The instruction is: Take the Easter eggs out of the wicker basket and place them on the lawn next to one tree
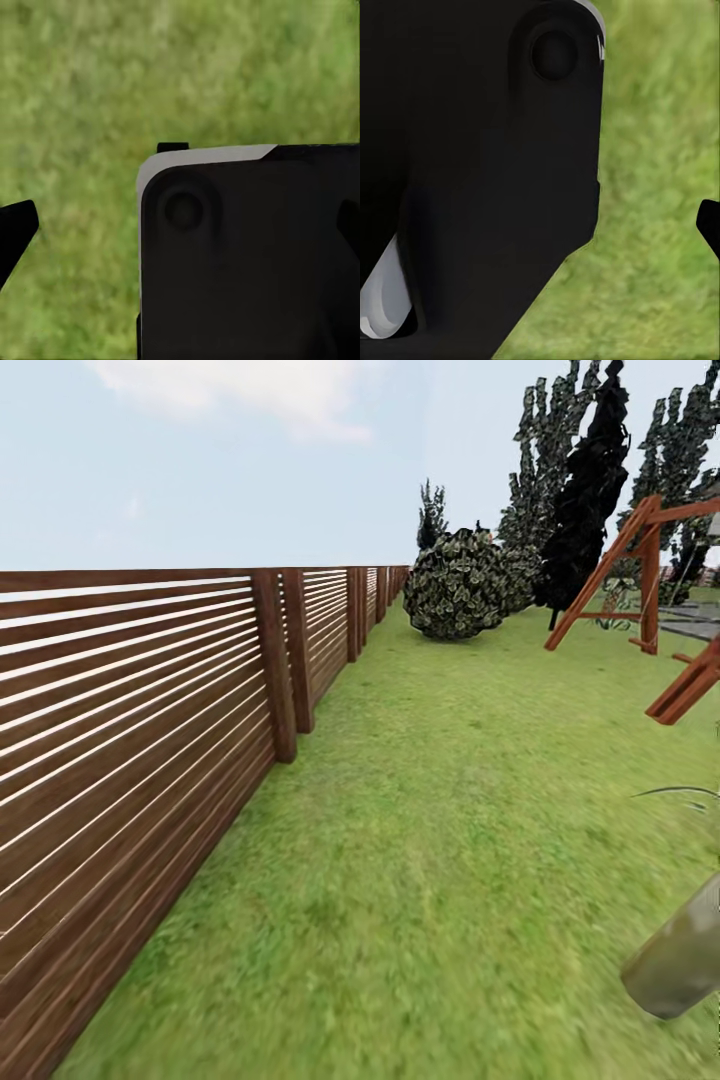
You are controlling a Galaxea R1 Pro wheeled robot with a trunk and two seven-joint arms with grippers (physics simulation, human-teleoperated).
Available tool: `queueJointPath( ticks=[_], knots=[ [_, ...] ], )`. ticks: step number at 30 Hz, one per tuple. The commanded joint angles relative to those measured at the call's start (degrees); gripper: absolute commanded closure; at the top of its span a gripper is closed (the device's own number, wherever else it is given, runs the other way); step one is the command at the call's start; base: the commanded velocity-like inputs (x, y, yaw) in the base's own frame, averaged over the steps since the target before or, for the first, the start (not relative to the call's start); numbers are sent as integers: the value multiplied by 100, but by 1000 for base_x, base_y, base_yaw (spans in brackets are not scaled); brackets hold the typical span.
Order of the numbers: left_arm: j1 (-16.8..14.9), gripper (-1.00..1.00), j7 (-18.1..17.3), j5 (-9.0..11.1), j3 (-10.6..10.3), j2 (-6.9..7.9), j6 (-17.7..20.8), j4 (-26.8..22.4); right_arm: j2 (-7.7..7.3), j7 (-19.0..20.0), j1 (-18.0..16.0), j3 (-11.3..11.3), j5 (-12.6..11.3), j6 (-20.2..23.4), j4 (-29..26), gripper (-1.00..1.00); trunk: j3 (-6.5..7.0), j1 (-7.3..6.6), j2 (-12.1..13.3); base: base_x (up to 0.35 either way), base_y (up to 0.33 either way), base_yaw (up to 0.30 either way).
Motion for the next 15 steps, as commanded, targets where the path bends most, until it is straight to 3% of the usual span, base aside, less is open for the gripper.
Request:
queueJointPath(
  ticks=[1, 15],
  knots=[
    [-3, -100, -1, 0, -4, 1, -18, 4, 2, 1, 2, 0, -2, -11, -8, -100, -5, 4, -3, 312, 119, -166],
    [-3, -100, -1, -3, -4, 1, -18, 6, 4, 1, 2, 0, -2, -11, -6, -100, -5, 4, -3, 313, 100, -63]
  ],
)
